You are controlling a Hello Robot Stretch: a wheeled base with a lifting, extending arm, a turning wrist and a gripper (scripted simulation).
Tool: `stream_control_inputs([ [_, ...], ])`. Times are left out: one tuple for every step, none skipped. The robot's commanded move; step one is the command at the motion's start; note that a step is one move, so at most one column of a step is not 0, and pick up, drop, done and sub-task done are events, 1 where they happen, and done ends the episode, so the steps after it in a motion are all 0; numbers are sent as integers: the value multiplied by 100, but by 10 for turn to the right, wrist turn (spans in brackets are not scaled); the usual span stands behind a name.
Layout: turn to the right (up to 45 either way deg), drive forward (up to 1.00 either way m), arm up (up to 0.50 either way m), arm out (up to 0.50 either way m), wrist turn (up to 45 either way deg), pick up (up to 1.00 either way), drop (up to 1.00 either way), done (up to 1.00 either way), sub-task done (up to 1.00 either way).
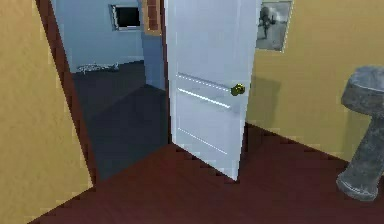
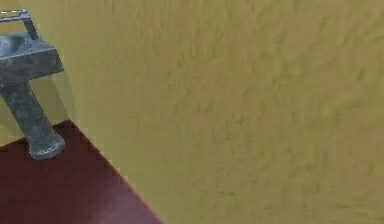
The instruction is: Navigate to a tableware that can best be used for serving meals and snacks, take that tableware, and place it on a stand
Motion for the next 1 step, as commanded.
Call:
stream_control_inputs([
  [-180, 0, 0, 0, 0, 0, 0, 0, 0],
])
